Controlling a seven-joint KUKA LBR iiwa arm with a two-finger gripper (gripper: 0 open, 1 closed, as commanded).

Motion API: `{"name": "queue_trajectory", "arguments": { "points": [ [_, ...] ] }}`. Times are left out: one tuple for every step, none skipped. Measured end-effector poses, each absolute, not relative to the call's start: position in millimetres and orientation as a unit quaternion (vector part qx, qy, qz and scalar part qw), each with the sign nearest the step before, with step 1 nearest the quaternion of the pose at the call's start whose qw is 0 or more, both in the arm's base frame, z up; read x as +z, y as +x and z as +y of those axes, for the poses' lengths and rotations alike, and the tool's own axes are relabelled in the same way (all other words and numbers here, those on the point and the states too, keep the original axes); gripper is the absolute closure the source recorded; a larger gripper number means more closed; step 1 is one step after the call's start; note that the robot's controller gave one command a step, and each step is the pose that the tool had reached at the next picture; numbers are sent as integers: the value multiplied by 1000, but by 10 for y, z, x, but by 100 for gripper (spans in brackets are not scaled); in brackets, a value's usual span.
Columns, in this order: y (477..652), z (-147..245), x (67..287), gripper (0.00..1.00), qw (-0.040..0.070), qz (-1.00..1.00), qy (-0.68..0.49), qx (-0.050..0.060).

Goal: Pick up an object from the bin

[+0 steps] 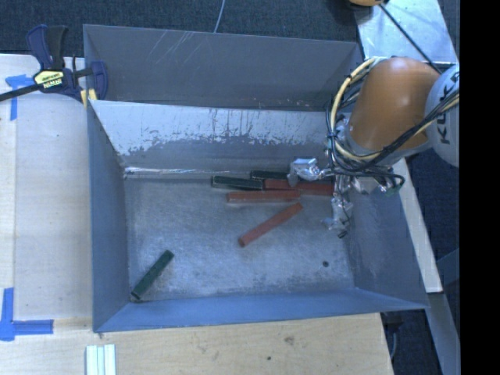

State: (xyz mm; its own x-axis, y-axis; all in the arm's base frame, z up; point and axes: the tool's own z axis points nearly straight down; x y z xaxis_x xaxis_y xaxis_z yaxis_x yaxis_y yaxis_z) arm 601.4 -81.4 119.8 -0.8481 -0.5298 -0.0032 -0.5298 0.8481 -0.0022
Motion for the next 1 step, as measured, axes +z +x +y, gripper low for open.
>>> {"name": "queue_trajectory", "arguments": {
  "points": [
    [6064, -479, 1112, 0, 1, 957, -291, 0]
  ]
}}
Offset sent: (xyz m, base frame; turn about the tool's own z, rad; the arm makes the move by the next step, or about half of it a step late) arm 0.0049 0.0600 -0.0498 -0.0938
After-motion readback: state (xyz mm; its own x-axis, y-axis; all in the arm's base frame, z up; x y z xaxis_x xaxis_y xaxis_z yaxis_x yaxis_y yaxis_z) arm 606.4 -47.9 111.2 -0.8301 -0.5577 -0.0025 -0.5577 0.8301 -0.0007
